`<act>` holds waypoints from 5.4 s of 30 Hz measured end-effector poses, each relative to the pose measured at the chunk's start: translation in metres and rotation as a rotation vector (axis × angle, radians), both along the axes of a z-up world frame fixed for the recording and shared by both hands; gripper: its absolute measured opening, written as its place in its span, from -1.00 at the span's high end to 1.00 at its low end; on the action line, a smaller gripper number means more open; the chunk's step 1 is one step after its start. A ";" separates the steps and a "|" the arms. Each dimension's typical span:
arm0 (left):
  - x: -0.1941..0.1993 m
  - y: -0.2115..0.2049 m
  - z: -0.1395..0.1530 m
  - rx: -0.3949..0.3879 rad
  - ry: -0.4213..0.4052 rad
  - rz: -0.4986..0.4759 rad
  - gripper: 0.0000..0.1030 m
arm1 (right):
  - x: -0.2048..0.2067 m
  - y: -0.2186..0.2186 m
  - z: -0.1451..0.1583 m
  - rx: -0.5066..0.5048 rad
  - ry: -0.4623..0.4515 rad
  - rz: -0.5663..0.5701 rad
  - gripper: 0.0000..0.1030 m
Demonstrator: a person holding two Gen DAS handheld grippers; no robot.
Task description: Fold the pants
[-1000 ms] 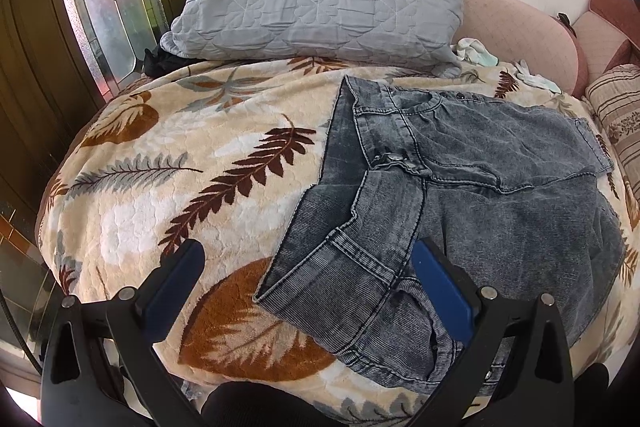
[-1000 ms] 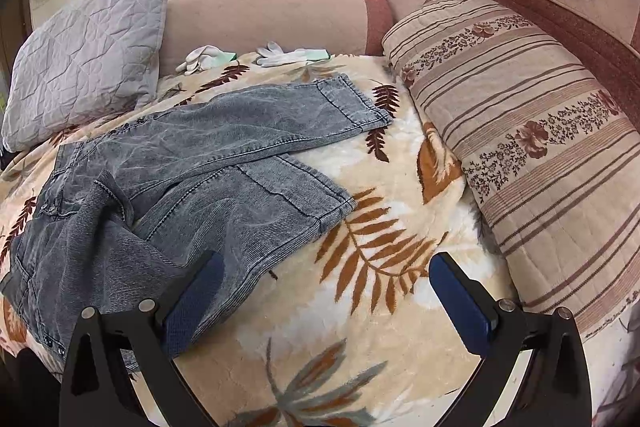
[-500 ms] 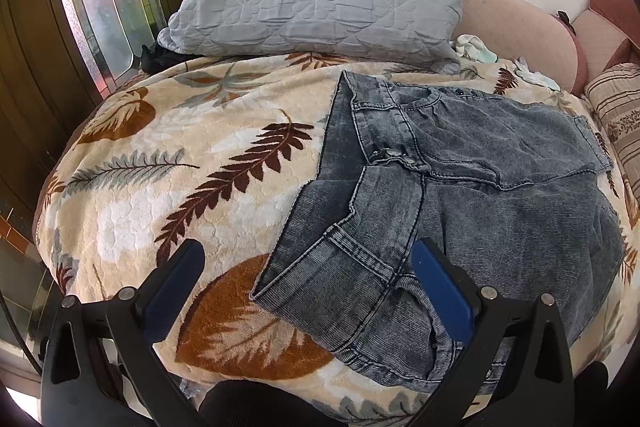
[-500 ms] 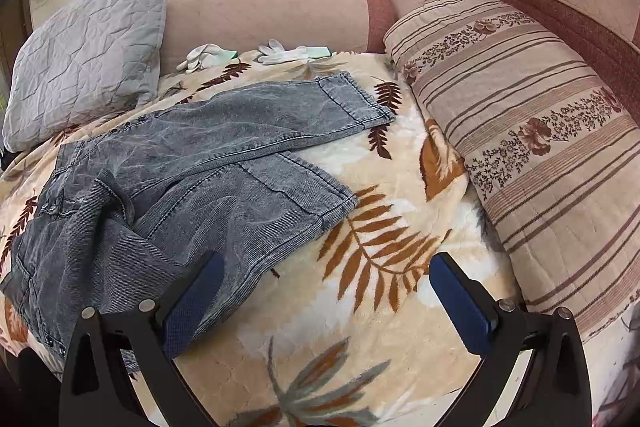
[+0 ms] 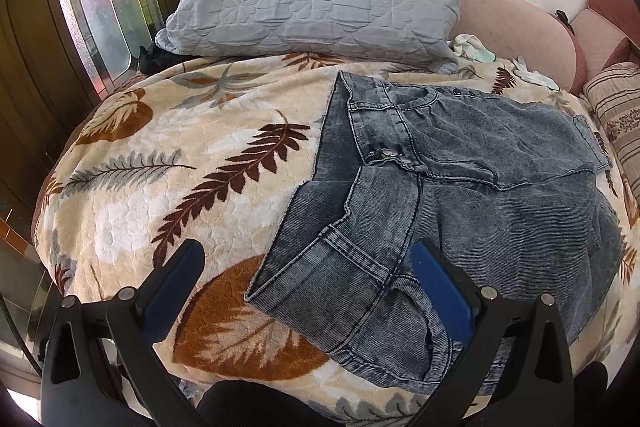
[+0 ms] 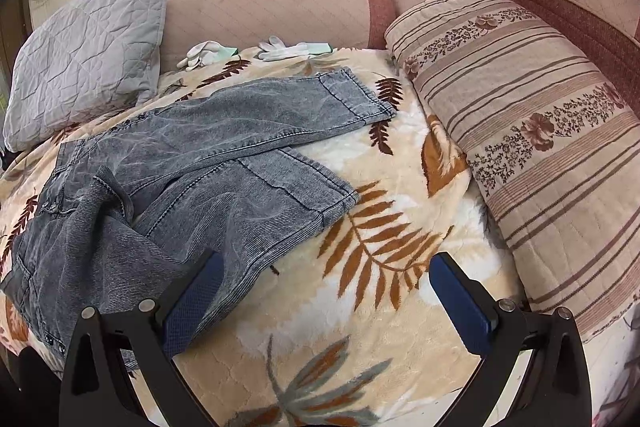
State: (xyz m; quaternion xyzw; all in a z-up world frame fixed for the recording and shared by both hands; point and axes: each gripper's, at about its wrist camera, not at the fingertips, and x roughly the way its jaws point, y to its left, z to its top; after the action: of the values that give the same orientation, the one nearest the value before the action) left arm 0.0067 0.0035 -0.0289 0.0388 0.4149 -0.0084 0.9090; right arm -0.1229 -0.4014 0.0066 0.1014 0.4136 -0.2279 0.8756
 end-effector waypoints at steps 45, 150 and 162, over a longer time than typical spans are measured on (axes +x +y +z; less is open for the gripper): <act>0.022 0.031 -0.071 -0.408 0.511 0.079 -1.00 | 0.063 -0.088 -0.082 0.535 0.012 -0.018 -0.88; 0.069 -0.026 -0.052 -0.118 0.373 -0.102 0.36 | 0.031 -0.169 -0.085 -0.008 0.250 -0.151 0.54; 0.060 0.005 -0.020 -0.225 0.250 0.013 -0.24 | 0.002 -0.138 -0.024 0.160 0.010 -0.106 -0.18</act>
State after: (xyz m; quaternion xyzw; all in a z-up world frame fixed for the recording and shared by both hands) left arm 0.0669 0.0083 -0.0491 -0.0673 0.5215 -0.0537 0.8489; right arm -0.1211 -0.5397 -0.0179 0.1917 0.4289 -0.2405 0.8494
